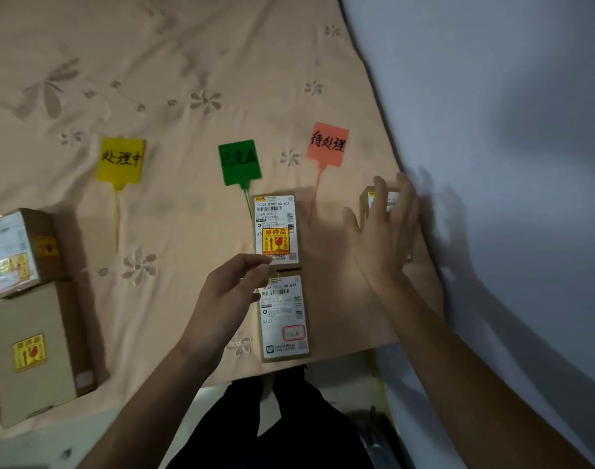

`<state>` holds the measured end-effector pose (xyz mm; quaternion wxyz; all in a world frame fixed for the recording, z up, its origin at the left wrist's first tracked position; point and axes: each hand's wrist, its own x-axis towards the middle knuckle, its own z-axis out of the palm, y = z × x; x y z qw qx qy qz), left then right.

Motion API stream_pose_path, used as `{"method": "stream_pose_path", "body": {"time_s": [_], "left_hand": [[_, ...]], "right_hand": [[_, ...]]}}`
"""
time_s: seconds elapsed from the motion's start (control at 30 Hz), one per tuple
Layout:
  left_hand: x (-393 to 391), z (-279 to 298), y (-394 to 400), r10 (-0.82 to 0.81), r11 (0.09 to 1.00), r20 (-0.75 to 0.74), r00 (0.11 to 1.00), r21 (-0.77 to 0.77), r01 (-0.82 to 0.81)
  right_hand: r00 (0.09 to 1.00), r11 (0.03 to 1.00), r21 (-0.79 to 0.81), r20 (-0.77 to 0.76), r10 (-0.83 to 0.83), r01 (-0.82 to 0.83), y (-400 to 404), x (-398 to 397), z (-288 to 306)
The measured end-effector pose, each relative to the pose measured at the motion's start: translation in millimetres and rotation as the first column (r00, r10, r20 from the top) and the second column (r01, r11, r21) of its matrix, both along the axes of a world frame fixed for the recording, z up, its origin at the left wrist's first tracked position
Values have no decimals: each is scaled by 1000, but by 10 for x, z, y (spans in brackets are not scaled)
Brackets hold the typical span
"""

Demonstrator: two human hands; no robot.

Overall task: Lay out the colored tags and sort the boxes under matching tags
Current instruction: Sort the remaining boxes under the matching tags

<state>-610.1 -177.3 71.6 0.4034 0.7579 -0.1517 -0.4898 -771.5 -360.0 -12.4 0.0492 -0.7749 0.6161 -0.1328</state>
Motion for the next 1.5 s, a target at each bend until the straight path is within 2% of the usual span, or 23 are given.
{"method": "stream_pose_path", "body": {"time_s": [0.07,0.1,0.17,0.23,0.33,0.43,0.63,0.87,1.0,1.07,1.13,1.23,1.3,1.37,1.43,1.5], "left_hand": [[99,-9,34,37,999,26,999,9,-37],[138,-15,43,49,999,35,998,16,-49],[184,-23,66,52,998,41,998,31,-54],[197,-23,103,44,998,46,998,45,-46],[180,-27,163,48,997,39,998,62,-50],[147,-38,223,47,995,20,999,91,-49],[120,-66,358,28,992,7,1000,126,-29],[114,-29,474,49,992,23,999,116,-51],[129,-36,621,88,991,35,996,95,-91],[147,-49,746,126,989,31,992,78,-128],[194,-30,887,161,986,22,987,50,-162],[363,47,1114,214,977,25,977,-4,-214],[575,119,1295,259,965,36,965,-45,-257],[858,209,1511,306,949,51,951,-89,-301],[1181,302,1797,360,928,78,930,-134,-348],[1507,394,2148,410,905,115,905,-175,-388]], "right_hand": [[981,989,23,127,145,-149,-85,332,-2],[971,970,104,120,206,-219,-136,490,-39],[951,909,294,-2,308,-294,-219,719,-184],[927,873,402,-125,353,-278,-271,823,-332],[890,871,404,-229,393,-280,-338,875,-459],[882,866,412,-243,404,-283,-405,871,-503],[926,915,377,-273,260,-146,-367,749,-549],[809,882,401,-415,415,-247,-316,708,-518],[726,879,361,-506,465,-312,-158,558,-539],[756,877,369,-465,460,-306,-101,495,-542],[836,898,357,-385,391,-256,-88,477,-451],[916,948,230,-284,282,-220,-94,578,-149],[953,955,152,-129,274,-254,-39,768,133],[950,941,134,52,307,-312,149,1071,451],[901,898,170,240,361,-405,529,1445,707],[842,832,243,362,399,-498,1058,1858,861]]}}
